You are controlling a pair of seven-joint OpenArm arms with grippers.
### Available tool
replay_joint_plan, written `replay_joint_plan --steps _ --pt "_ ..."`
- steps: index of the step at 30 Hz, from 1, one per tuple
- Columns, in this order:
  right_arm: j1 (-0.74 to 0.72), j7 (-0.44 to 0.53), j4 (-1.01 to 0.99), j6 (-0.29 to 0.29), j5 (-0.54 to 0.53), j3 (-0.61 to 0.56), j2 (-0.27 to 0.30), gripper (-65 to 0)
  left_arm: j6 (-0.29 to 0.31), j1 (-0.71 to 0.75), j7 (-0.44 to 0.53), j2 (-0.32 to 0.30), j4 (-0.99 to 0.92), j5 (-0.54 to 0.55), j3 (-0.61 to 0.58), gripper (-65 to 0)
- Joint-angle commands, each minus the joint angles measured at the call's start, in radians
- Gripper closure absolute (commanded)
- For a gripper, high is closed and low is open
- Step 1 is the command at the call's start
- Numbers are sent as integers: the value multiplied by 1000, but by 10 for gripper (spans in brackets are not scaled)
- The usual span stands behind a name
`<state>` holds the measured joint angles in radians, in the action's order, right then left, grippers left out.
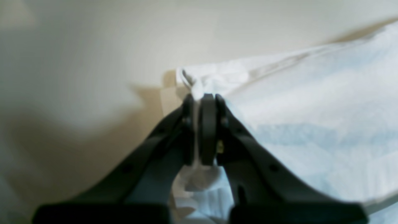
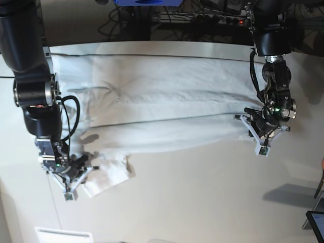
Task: Fold the T-shirt properly
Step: 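Release the right gripper and move it to the hanging sleeve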
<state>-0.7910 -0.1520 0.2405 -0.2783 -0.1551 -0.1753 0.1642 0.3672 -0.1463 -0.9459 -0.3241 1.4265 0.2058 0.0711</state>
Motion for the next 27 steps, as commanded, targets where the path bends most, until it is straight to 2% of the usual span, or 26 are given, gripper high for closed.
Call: replay_joint_plan --steps 1,11,19,21,25,27 --pt "-12 -50 7 -14 5 0 -2 -6 -7 -23 17 -16 20 -6 5 0" --pt "-14 -56 70 -14 5 1 -2 -3 -7 -23 17 -16 20 -6 5 0" --pt "-14 -171 152 -14 5 1 -2 -15 -7 -25 17 -16 20 -6 5 0" --pt "-14 -174 176 -14 5 -3 -2 -59 -7 -25 17 -16 20 -6 5 0" --pt "8 -214 250 -14 5 -11 -2 -200 -7 -25 17 -16 20 -6 5 0" --pt "29 -231 337 -14 7 -62 -2 -251 -7 -25 17 -16 20 -6 5 0"
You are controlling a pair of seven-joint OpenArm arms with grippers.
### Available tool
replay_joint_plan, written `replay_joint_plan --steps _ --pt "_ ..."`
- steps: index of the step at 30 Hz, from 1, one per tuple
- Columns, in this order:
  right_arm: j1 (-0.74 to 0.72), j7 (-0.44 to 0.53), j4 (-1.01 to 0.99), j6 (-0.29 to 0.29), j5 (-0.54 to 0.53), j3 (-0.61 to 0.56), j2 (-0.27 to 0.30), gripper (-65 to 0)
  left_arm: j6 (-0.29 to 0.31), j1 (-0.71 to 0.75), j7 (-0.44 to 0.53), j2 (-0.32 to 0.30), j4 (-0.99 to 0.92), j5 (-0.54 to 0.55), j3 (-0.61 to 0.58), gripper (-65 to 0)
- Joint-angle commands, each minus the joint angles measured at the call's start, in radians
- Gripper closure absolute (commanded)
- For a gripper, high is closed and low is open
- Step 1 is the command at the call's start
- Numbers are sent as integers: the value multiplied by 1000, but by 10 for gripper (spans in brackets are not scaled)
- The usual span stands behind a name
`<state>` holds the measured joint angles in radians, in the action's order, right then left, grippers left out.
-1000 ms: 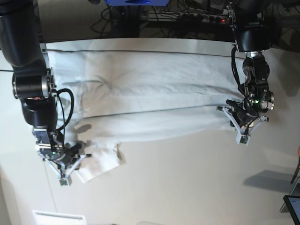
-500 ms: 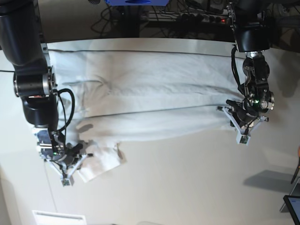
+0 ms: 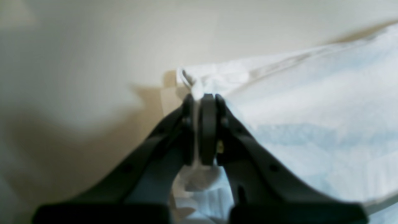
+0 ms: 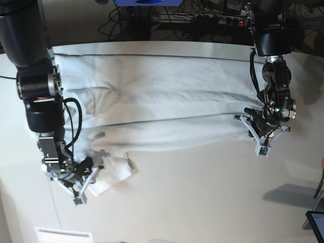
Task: Fold the T-shirt properly
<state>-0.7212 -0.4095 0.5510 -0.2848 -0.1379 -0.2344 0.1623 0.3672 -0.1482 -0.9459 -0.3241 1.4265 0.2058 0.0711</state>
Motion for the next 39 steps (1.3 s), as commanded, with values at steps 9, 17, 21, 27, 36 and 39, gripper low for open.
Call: replay_joint_plan --steps 9,17,21,27,36,39 --pt "82 -168 455 163 -10 -237 6 -264 -7 -23 17 -17 20 -6 5 0" --pt "140 -254 502 170 -10 -259 -27 -260 -7 -41 17 -20 18 -6 5 0" --pt "163 -254 502 181 -10 -260 -51 -263 -7 -41 17 -17 18 -6 5 0" --pt "133 -249 504 304 -10 -260 -62 -315 -6 -41 17 -16 18 -6 3 0" --pt "-34 -76 157 304 -12 -251 -60 -447 -6 -34 17 -16 20 -6 3 0" --pt "-88 34 -12 304 -15 -250 -63 -447 -4 -32 17 -16 20 -6 3 0"
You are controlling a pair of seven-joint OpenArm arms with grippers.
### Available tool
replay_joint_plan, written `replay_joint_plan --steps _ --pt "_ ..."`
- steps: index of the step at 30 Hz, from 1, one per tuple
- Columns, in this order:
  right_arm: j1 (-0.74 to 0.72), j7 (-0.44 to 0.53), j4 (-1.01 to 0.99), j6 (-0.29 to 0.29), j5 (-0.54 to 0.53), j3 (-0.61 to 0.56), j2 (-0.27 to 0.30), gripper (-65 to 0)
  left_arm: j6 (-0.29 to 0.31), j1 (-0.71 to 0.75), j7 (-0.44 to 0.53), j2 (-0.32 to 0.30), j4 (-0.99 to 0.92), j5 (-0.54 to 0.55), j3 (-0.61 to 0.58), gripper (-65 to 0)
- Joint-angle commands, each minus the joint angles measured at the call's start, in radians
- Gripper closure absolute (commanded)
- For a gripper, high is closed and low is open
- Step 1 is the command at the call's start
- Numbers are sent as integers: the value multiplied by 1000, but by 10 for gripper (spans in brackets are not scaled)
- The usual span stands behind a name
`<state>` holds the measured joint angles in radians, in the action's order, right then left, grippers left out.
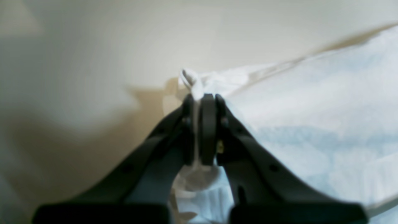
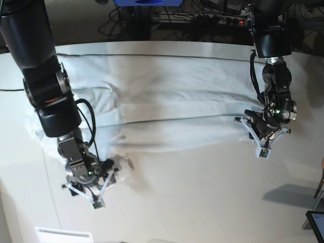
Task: Fold the T-shirt properly
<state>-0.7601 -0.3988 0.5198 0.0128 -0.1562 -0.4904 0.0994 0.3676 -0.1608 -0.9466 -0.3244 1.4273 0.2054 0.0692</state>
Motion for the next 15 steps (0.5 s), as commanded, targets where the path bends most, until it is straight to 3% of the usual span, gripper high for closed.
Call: replay_joint_plan --steps 1,7,10,15 --pt "-65 54 -34 6 2 6 0 -448 -5 -19 18 -15 19 -5 5 0" --pt "-106 159 -206 -23 2 6 -10 -453 -5 -19 18 -15 19 -5 5 0" --pt "-106 174 -229 -86 2 6 -23 -453 -5 -19 18 -15 19 -5 5 0" --pt "-106 180 -240 -98 2 6 -30 -453 -5 -19 18 -15 19 -5 5 0"
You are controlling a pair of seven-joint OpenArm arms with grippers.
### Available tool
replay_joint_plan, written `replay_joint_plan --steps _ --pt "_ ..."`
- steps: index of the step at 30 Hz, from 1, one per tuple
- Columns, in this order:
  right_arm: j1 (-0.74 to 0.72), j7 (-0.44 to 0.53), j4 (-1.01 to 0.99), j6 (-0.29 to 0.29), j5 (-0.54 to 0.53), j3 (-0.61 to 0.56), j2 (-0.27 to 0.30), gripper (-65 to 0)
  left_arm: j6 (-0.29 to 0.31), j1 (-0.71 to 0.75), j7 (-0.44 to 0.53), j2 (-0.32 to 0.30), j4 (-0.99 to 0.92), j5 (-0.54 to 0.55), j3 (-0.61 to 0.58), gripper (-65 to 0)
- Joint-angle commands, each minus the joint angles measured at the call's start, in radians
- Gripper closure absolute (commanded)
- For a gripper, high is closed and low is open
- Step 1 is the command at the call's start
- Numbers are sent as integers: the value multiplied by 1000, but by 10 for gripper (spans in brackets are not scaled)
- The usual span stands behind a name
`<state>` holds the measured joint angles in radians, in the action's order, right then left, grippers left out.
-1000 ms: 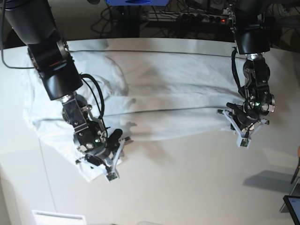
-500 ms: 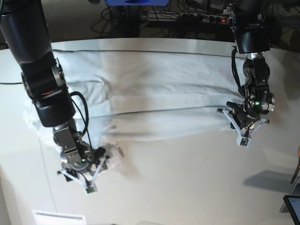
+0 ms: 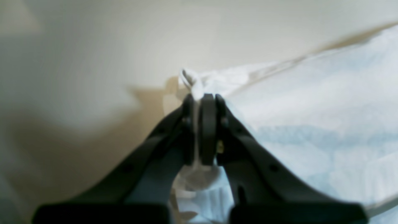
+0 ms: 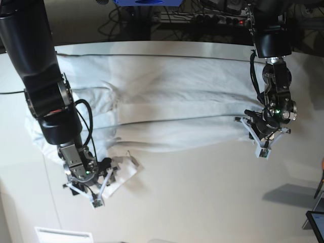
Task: Fold the T-shirt properly
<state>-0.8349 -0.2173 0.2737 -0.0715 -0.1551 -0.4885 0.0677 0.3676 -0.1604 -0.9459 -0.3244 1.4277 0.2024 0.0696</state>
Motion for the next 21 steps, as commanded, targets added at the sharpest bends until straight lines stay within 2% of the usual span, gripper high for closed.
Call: replay_joint_plan --steps 1,9,11,15,19,21 --pt "-31 -1 6 -14 1 4 2 -453 -5 -20 17 -15 18 -2 5 0" --pt "-24 -3 5 -15 1 4 10 -438 -6 -18 17 -15 18 -2 5 0" --pt "-14 -3 5 -15 1 4 11 -384 -6 -18 17 -15 18 -2 5 0" --pt "-10 -6 3 -15 1 4 11 -231 -6 -20 17 -15 18 -2 5 0" --pt "1 -8 3 -15 1 4 11 -170 -6 -20 17 -15 18 -2 5 0" --pt "2 -8 2 -15 1 4 11 -110 -6 -20 17 -15 18 -2 5 0"
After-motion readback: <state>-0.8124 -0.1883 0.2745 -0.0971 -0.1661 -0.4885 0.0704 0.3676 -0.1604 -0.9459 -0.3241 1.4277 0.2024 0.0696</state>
